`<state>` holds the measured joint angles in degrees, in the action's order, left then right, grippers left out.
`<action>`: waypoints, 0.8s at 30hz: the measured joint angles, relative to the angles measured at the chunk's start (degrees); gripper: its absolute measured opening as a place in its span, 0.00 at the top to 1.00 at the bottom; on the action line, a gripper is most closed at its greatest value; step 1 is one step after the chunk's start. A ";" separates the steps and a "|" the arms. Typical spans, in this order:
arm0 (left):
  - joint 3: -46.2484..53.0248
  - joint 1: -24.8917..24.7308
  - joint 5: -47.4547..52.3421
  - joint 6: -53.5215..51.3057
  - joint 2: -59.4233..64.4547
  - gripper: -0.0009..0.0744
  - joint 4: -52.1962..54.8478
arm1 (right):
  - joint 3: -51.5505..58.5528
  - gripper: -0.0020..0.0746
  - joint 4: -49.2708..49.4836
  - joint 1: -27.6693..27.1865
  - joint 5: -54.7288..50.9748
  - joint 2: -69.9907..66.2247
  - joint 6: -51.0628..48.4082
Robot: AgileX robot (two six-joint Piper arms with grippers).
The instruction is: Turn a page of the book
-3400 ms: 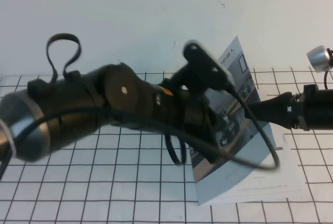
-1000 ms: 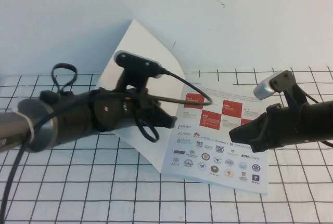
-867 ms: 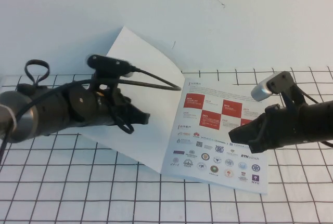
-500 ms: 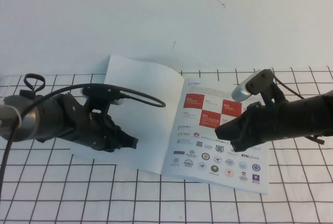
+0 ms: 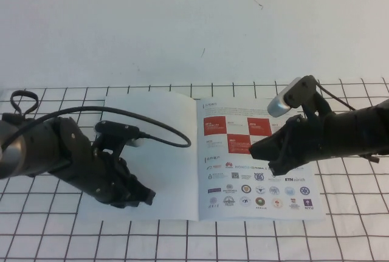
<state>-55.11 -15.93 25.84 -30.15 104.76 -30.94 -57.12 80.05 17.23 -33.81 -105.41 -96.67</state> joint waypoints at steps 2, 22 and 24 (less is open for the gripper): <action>2.62 0.00 0.96 1.00 -2.88 0.99 0.45 | 0.00 0.97 0.00 0.00 0.00 1.10 0.27; 11.12 0.00 1.18 -3.59 -44.79 0.99 0.45 | 0.00 0.98 -25.54 -1.88 1.35 27.12 24.62; 11.12 0.00 3.97 -6.07 -50.73 0.99 0.45 | 0.00 0.98 -36.15 -2.27 0.54 31.57 32.24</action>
<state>-43.99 -15.93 29.81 -36.22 54.03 -30.50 -57.12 43.89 14.96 -33.27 -73.83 -64.43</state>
